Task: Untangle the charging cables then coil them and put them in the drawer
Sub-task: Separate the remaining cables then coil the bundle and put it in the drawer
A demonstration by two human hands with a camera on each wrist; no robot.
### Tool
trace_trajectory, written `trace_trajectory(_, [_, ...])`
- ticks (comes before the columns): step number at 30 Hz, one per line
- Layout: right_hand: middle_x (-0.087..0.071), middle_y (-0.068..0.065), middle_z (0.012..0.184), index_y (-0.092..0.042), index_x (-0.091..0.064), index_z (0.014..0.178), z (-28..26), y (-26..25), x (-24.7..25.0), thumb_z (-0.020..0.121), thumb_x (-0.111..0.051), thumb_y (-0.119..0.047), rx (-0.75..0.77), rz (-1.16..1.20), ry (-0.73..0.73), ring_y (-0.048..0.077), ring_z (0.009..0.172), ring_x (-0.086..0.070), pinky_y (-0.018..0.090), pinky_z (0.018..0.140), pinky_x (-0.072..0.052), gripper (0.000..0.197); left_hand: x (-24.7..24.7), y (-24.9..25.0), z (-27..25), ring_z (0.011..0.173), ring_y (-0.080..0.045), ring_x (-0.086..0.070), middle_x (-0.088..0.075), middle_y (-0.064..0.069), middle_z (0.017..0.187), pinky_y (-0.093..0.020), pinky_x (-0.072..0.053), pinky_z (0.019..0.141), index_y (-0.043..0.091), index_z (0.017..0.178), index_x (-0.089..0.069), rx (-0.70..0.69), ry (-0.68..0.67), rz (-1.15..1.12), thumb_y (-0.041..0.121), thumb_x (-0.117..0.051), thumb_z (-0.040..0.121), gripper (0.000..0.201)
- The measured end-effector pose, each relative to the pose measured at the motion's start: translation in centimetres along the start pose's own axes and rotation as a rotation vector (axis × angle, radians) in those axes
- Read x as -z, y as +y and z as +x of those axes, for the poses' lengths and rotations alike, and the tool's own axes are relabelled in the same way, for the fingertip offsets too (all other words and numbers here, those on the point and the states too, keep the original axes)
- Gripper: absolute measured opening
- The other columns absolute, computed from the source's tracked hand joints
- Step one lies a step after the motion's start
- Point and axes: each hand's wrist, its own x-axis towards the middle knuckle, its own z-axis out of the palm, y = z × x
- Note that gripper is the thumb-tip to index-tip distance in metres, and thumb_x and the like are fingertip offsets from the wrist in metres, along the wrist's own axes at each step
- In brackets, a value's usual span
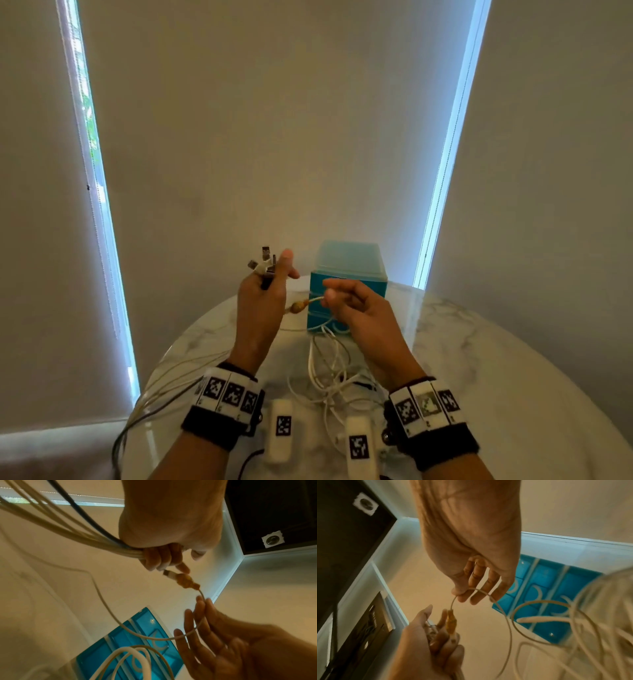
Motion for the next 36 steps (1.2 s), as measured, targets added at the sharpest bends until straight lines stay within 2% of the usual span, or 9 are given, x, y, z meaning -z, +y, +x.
trace_trajectory(3, [-0.081, 0.011, 0.106, -0.01, -0.077, 0.122, -0.5, 1.2, 1.0, 0.102, -0.07, -0.015, -0.112, 0.348, 0.101, 0.02, 0.093, -0.078, 0.032, 0.087, -0.065, 0.022, -0.4, -0.7, 0.1, 0.051, -0.011, -0.041, -0.045, 0.006, 0.058, -0.028, -0.035, 0.05, 0.021, 0.098, -0.075, 0.253, -0.147, 0.023, 0.085, -0.052, 0.09, 0.069])
trace_trajectory(6, [-0.08, 0.012, 0.109, -0.008, -0.076, 0.124, -0.6, 1.8, 1.4, 0.1, -0.069, -0.011, -0.152, 0.558, 0.141, 0.017, 0.089, -0.076, 0.035, 0.086, -0.065, 0.025, -0.6, -1.0, 0.3, 0.047, -0.008, -0.027, -0.038, 0.007, 0.06, -0.023, -0.02, 0.043, 0.014, 0.11, -0.063, 0.483, -0.252, -0.201, 0.098, -0.045, 0.08, 0.091])
trace_trajectory(9, [-0.081, 0.012, 0.114, -0.009, -0.077, 0.124, -1.1, 2.2, 0.8, 0.095, -0.073, -0.01, -0.167, 0.56, 0.084, 0.019, 0.096, -0.078, 0.035, 0.088, -0.064, 0.029, -0.4, -1.3, 0.5, 0.048, -0.01, -0.024, -0.038, 0.004, 0.064, -0.023, -0.014, 0.046, 0.015, 0.103, -0.061, 0.539, -0.338, -0.338, 0.101, -0.045, 0.078, 0.091])
trace_trajectory(12, [-0.082, 0.011, 0.114, -0.008, -0.075, 0.123, -1.5, 2.9, 0.0, 0.096, -0.073, -0.008, -0.174, 0.444, 0.036, 0.022, 0.101, -0.08, 0.034, 0.092, -0.065, 0.028, -0.7, -1.1, 0.1, 0.049, -0.008, -0.025, -0.039, 0.004, 0.066, -0.024, -0.015, 0.045, 0.018, 0.095, -0.068, 0.484, -0.406, -0.29, 0.093, -0.055, 0.083, 0.077])
trace_trajectory(14, [-0.082, 0.011, 0.115, -0.007, -0.073, 0.126, -1.7, 3.3, -0.3, 0.098, -0.073, -0.008, -0.183, 0.391, 0.0, 0.024, 0.106, -0.08, 0.034, 0.093, -0.064, 0.028, -0.9, -1.3, -0.2, 0.052, -0.01, -0.029, -0.04, 0.005, 0.065, -0.025, -0.021, 0.046, 0.015, 0.104, -0.071, 0.405, -0.347, -0.189, 0.082, -0.063, 0.087, 0.069])
trace_trajectory(17, [-0.082, 0.011, 0.114, -0.006, -0.071, 0.126, -1.7, 3.1, -0.3, 0.098, -0.074, -0.01, -0.178, 0.311, -0.062, 0.026, 0.108, -0.079, 0.036, 0.094, -0.064, 0.028, -1.2, -1.2, -0.6, 0.053, -0.011, -0.034, -0.043, 0.004, 0.06, -0.024, -0.029, 0.047, 0.016, 0.092, -0.064, 0.281, -0.251, -0.115, 0.066, -0.055, 0.102, 0.051])
trace_trajectory(24, [-0.084, 0.005, 0.105, -0.01, -0.077, 0.116, -1.9, 3.0, -0.1, 0.091, -0.085, -0.016, -0.141, -0.071, -0.188, 0.021, 0.1, -0.08, 0.032, 0.089, -0.064, 0.027, -1.0, 0.0, -0.5, 0.048, -0.011, -0.031, -0.042, 0.001, 0.06, -0.027, -0.027, 0.047, 0.025, 0.066, -0.052, 0.219, -0.075, -0.224, 0.083, -0.033, 0.096, 0.068])
trace_trajectory(29, [-0.084, 0.004, 0.106, -0.013, -0.079, 0.117, -1.9, 1.2, 1.8, 0.094, -0.083, -0.017, -0.145, -0.194, -0.289, 0.02, 0.1, -0.081, 0.032, 0.088, -0.066, 0.024, -0.3, 0.1, 0.0, 0.05, -0.009, -0.034, -0.057, -0.007, 0.075, -0.026, -0.025, 0.047, 0.027, 0.055, -0.048, 0.233, -0.107, -0.312, 0.084, -0.019, 0.097, 0.077])
trace_trajectory(36, [-0.082, -0.003, 0.106, -0.02, -0.081, 0.113, -1.6, 0.8, 6.5, 0.09, -0.087, -0.019, -0.108, -0.272, -0.14, 0.021, 0.096, -0.081, 0.03, 0.081, -0.065, 0.025, 0.0, 0.1, 0.4, 0.058, -0.022, -0.059, -0.042, 0.001, 0.055, -0.038, -0.056, 0.072, 0.022, 0.064, -0.042, 0.223, -0.162, -0.421, 0.08, -0.017, 0.099, 0.072])
